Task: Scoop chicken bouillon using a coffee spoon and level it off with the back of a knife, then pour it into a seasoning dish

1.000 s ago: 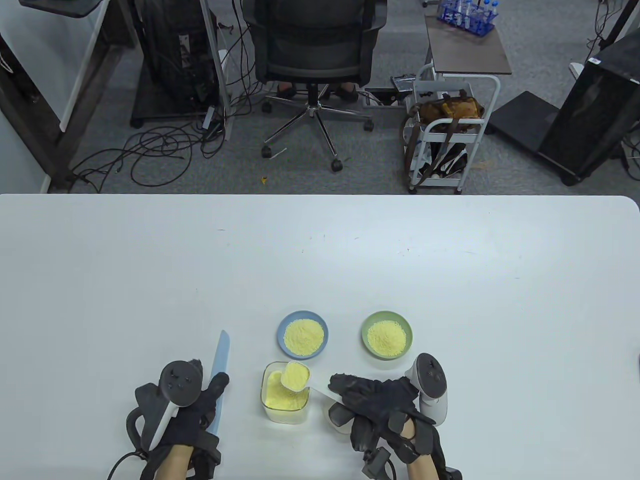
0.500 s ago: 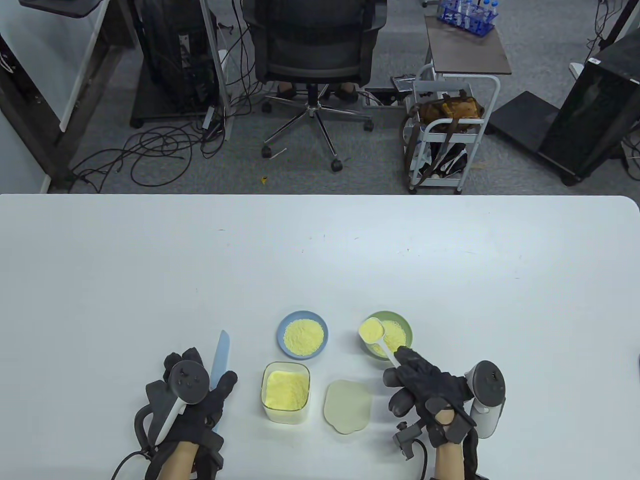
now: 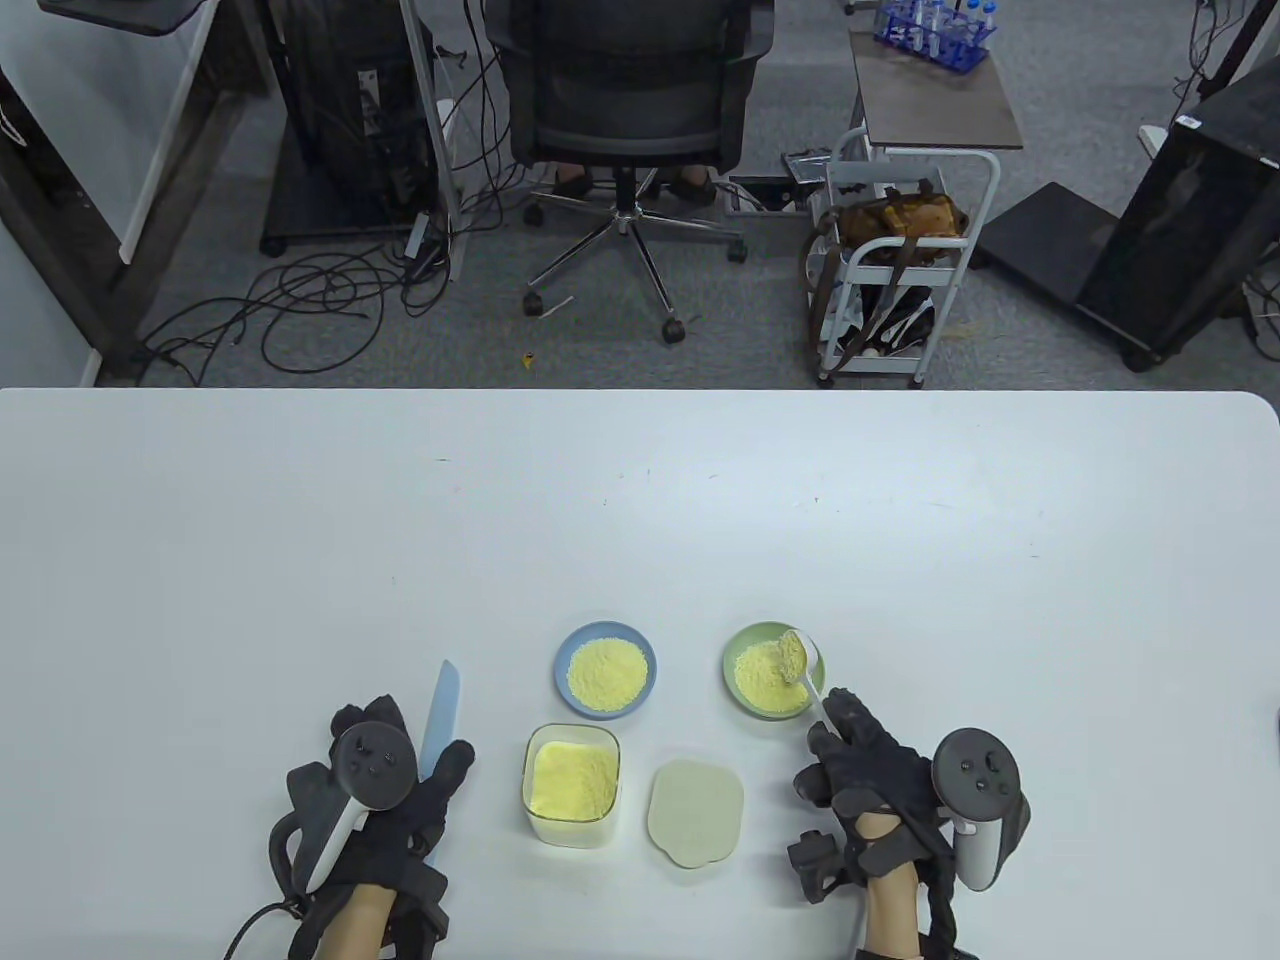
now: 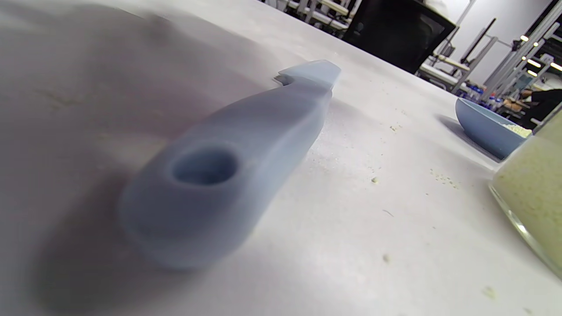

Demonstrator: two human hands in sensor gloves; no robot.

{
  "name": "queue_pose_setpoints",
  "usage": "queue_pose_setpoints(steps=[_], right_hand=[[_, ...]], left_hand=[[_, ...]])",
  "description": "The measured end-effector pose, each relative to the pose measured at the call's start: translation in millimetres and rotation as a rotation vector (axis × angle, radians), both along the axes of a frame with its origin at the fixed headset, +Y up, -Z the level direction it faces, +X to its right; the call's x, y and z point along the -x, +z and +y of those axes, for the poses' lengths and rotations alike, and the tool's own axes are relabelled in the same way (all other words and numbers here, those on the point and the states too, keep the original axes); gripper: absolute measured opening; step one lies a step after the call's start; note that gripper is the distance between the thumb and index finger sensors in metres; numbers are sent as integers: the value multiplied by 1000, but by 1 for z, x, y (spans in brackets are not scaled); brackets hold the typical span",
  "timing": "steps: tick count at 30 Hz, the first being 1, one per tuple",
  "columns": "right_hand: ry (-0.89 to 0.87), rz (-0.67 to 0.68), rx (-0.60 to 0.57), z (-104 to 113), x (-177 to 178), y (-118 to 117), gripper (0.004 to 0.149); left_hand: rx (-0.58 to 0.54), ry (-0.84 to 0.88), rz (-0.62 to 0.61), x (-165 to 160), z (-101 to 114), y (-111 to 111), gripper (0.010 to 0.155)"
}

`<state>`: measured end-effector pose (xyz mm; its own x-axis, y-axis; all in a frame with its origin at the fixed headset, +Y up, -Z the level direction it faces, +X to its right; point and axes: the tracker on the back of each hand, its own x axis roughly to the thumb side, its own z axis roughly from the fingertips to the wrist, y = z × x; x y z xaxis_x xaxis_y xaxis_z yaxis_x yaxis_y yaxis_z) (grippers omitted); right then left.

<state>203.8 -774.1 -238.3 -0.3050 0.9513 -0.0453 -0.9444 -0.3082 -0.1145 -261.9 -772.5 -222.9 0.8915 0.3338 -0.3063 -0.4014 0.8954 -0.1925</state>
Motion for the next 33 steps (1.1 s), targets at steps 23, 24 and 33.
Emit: queue_pose_setpoints(steps=[23,24,33], right_hand=[[502,-404,-194,18,-14,17,45],[512,-409,-184,17,-16,17,44],[495,-432,-140,14,-22,17,42]], left_hand=[[-5,68,-19,-1,-1,-1,94],[-5,72,-20,-1,-1,-1,94],[2,102,-31,-2,-2,-2,94]])
